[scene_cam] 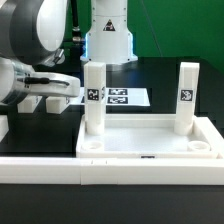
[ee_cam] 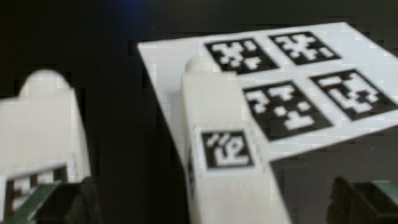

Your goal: Assemble desk

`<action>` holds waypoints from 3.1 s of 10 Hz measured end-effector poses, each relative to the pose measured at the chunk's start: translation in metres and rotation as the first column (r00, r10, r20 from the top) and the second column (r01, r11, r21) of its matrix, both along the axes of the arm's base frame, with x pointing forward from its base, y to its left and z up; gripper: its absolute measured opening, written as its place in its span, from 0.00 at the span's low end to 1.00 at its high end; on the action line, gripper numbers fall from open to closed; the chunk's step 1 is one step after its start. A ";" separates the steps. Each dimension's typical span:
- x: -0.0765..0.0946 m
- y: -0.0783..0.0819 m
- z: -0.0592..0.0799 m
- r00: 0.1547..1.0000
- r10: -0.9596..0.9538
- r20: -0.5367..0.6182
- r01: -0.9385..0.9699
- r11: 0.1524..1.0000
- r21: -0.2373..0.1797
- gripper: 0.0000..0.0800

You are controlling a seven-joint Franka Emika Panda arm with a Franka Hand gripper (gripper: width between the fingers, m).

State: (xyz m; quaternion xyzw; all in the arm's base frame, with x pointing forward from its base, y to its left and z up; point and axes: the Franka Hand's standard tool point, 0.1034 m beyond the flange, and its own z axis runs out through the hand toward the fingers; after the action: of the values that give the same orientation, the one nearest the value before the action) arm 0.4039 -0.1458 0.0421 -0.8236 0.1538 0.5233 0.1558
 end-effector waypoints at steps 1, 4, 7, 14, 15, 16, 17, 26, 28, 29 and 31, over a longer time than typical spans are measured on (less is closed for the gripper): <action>-0.003 0.001 0.007 1.000 -0.012 -0.025 0.012 1.000 0.002 0.81; 0.003 0.012 0.013 1.000 -0.011 -0.022 0.011 0.999 -0.033 0.81; 0.005 0.012 0.011 1.000 -0.009 -0.012 0.009 0.999 -0.041 0.81; 0.009 0.021 -0.007 0.999 0.015 0.033 -0.013 0.999 -0.052 0.81; 0.008 0.020 -0.008 0.999 0.014 0.032 -0.012 0.999 -0.053 0.81; 0.008 0.020 -0.008 0.999 0.014 0.031 -0.012 0.999 -0.053 0.81; 0.008 0.020 -0.008 0.999 0.014 0.031 -0.012 0.999 -0.053 0.81; -0.003 0.018 -0.031 1.000 0.010 0.024 -0.008 0.997 -0.074 0.81; -0.009 0.018 -0.035 1.000 0.005 0.015 -0.004 0.997 -0.074 0.77; -0.009 0.017 -0.035 1.000 0.004 0.015 -0.003 0.997 -0.074 0.77; -0.009 0.017 -0.035 1.000 0.004 0.015 -0.003 0.997 -0.074 0.55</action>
Offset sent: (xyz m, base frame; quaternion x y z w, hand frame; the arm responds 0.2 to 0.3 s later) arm -0.0016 0.0267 0.0179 0.0051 0.0076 0.0412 0.9991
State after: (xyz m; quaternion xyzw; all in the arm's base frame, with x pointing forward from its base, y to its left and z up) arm 0.3946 -0.1285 0.0075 -0.8329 0.1704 0.5114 0.1256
